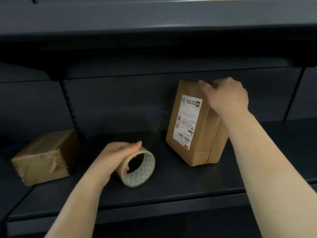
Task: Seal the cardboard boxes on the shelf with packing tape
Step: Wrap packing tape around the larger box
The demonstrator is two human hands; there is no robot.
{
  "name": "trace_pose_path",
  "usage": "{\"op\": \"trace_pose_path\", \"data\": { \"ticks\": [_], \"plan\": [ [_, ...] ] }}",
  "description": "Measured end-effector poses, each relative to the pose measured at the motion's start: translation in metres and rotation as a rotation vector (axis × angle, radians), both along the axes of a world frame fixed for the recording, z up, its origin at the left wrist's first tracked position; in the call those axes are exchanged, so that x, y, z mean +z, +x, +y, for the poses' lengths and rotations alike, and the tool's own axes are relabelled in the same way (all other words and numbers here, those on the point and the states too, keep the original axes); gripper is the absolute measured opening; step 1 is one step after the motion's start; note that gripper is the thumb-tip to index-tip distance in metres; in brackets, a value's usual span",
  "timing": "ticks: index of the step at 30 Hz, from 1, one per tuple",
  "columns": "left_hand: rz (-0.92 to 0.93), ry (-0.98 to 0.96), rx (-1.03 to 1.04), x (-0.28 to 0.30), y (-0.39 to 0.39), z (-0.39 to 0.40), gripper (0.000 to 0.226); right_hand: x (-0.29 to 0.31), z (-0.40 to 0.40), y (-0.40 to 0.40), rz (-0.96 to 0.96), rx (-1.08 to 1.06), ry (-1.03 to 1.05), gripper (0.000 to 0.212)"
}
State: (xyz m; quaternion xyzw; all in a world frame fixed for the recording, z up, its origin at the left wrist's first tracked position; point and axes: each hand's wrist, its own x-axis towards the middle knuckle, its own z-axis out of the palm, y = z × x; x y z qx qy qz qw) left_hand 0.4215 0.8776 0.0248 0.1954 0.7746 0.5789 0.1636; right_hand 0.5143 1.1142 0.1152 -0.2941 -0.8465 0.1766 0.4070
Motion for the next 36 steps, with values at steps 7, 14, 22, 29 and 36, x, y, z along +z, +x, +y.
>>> {"op": "trace_pose_path", "data": {
  "ticks": [7, 14, 22, 29, 36],
  "plan": [
    [0.115, -0.130, -0.170, 0.034, -0.004, -0.001, 0.022, 0.004, 0.010, 0.006, 0.051, -0.002, -0.126, 0.046],
    [0.107, -0.407, -0.331, 0.048, -0.018, 0.031, 0.024, 0.009, 0.024, 0.012, 0.101, 0.041, -0.317, 0.046],
    [0.044, -0.437, -0.411, 0.044, -0.021, 0.061, 0.025, 0.006, 0.045, 0.017, 0.172, 0.047, -0.518, 0.065],
    [0.092, -0.428, -0.408, 0.041, -0.023, 0.061, 0.020, -0.034, 0.054, 0.028, 0.074, -0.019, -0.702, 0.058],
    [0.125, -0.447, -0.395, 0.048, -0.028, 0.046, 0.025, -0.043, 0.028, 0.026, -0.547, 0.136, -0.059, 0.077]
  ]
}}
